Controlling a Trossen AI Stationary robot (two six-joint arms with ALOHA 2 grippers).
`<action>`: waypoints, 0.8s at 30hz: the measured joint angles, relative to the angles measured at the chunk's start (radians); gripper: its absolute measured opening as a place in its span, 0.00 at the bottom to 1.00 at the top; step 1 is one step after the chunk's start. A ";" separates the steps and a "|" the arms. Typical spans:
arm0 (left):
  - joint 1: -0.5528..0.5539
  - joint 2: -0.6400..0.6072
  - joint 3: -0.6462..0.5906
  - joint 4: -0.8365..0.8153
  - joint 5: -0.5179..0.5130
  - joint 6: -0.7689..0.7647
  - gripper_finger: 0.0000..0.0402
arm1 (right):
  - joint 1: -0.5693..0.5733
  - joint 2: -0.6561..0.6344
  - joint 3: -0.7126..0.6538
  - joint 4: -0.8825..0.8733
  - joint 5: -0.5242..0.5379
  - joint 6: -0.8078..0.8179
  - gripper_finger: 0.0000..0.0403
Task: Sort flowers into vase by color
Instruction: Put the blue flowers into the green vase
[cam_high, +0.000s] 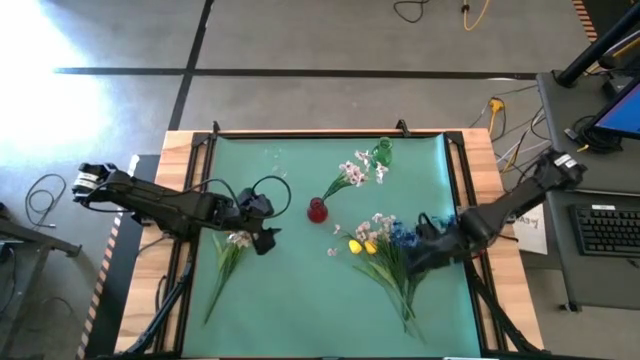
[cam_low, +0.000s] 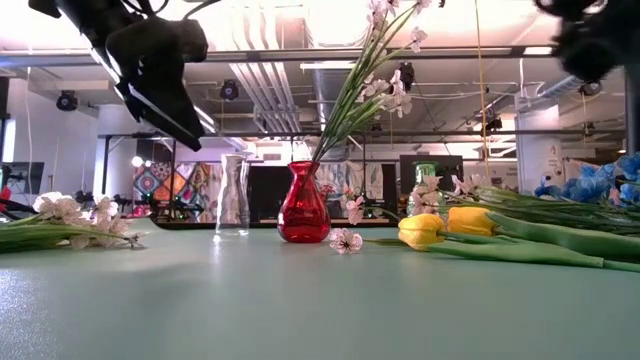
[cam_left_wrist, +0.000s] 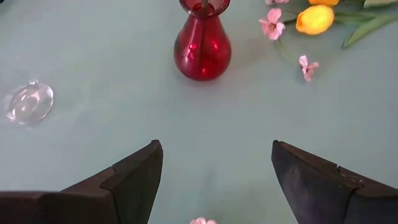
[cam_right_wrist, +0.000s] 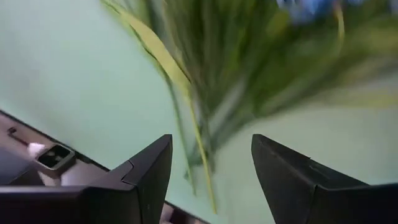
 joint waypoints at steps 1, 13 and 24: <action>0.000 0.000 0.000 -0.012 0.000 0.001 0.71 | 0.029 0.008 0.000 -0.009 -0.003 0.041 0.53; 0.000 -0.001 -0.001 -0.103 0.000 -0.013 0.71 | 0.171 0.037 -0.063 -0.087 0.043 0.274 0.53; 0.000 -0.001 -0.001 -0.102 0.000 -0.014 0.71 | 0.171 0.156 -0.114 0.027 0.095 0.270 0.53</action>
